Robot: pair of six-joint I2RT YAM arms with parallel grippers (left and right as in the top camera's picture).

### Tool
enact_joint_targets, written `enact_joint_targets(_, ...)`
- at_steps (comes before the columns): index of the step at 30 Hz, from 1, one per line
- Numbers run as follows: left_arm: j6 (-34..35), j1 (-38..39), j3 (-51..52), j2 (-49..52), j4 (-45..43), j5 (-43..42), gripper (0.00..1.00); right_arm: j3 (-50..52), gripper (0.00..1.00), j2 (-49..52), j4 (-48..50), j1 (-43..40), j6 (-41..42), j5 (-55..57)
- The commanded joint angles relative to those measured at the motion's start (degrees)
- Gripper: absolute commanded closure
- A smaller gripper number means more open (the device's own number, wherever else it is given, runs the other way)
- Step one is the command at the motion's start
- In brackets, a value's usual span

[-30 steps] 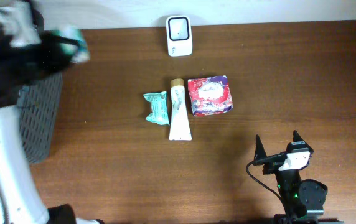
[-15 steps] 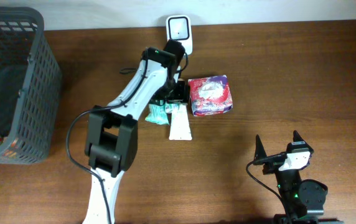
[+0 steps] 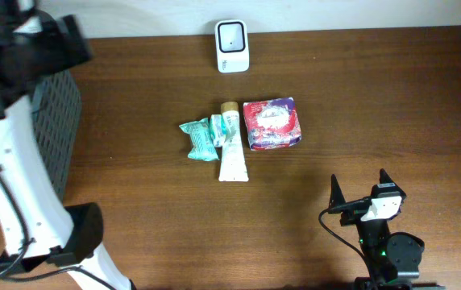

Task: Scan the item barcode
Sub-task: 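Reach the left gripper into the basket and grasp the small orange box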

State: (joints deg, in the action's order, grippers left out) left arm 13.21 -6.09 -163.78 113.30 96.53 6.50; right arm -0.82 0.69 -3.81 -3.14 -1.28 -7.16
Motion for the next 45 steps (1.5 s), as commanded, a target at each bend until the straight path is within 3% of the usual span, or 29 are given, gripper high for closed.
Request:
enact_joint_targets(1,-0.9,-12.2,2.9,-0.3,0.2,9.9,0.04,0.5,0.01,-0.3,-0.1,-0.2,0.2,0.3)
enact_joint_targets(4,-0.9,-20.7,17.2,-0.3,-3.7,10.1,0.13,0.5,0.01,-0.3,-0.1,-0.2,0.2,0.3)
enact_joint_targets(5,-3.7,-23.2,24.7,-0.3,-10.2,10.0,0.23,0.5,0.01,-0.3,-0.1,-0.2,0.2,0.3)
enact_joint_targets(6,-4.2,-24.3,29.8,-0.2,-14.8,9.5,0.27,0.5,0.01,-0.3,-0.1,-0.2,0.2,0.3)
enact_joint_targets(8,-10.6,-24.9,44.6,-0.1,-26.3,9.4,0.60,0.5,0.01,-0.3,-0.1,-0.2,0.2,0.3)
enact_joint_targets(10,-16.7,-24.8,57.6,0.0,-34.1,9.4,0.43,0.5,0.01,-0.3,-0.1,-0.2,0.2,0.3)
enact_joint_targets(11,-21.7,-24.8,63.6,0.0,-37.7,9.4,0.39,0.5,0.01,-0.3,-0.1,-0.2,0.2,0.3)
enact_joint_targets(14,-33.6,-24.8,75.5,0.0,-44.3,10.4,0.32,0.5,0.01,-0.3,-0.1,-0.2,0.2,0.3)
enact_joint_targets(19,-47.1,-24.9,80.6,0.0,-47.0,13.5,0.31,0.5,0.01,-0.3,-0.1,-0.2,0.2,0.3)
enact_joint_targets(22,-48.9,-24.9,81.5,0.0,-48.3,13.5,0.32,0.5,0.01,-0.3,-0.1,-0.2,0.2,0.3)
enact_joint_targets(24,-48.9,-24.9,81.5,0.1,-49.4,14.9,0.41,0.5,0.01,-0.3,-0.1,-0.2,0.2,0.3)
enact_joint_targets(27,-48.8,-26.3,82.0,0.2,-49.6,15.8,0.48,0.5,0.01,-0.3,-0.1,-0.2,0.2,0.3)
enact_joint_targets(29,-48.9,-28.6,85.5,0.2,-50.2,13.1,0.43,0.5,0.01,-0.3,-0.1,-0.2,0.2,0.3)
enact_joint_targets(30,-48.8,-29.4,86.6,0.2,-50.9,11.4,0.52,0.5,0.01,-0.3,-0.1,-0.2,0.2,0.3)
enact_joint_targets(31,-48.8,-29.6,87.0,0.2,-51.1,10.8,0.67,0.5,0.02,-0.3,-0.1,-0.2,0.2,0.3)
enact_joint_targets(32,-48.8,-29.7,86.9,0.2,-51.6,10.9,0.89,0.5,0.01,-0.3,-0.1,-0.2,0.2,0.3)
enact_joint_targets(33,-48.8,-29.7,86.7,0.0,-51.9,10.9,1.00,0.5,0.02,-0.3,-0.1,-0.2,0.2,0.3)
enact_joint_targets(36,-43.7,-28.4,82.3,-3.3,-52.6,10.4,1.00,0.5,0.01,-0.3,-0.1,-0.2,0.2,0.3)
enact_joint_targets(40,-33.7,-25.6,67.7,-16.3,-53.2,-15.0,1.00,0.5,0.02,-0.3,-0.1,-0.2,0.2,0.3)
enact_joint_targets(45,0.4,-25.3,59.5,-31.2,-59.9,-37.8,1.00,0.5,0.01,-0.3,-0.1,-0.2,0.2,0.3)
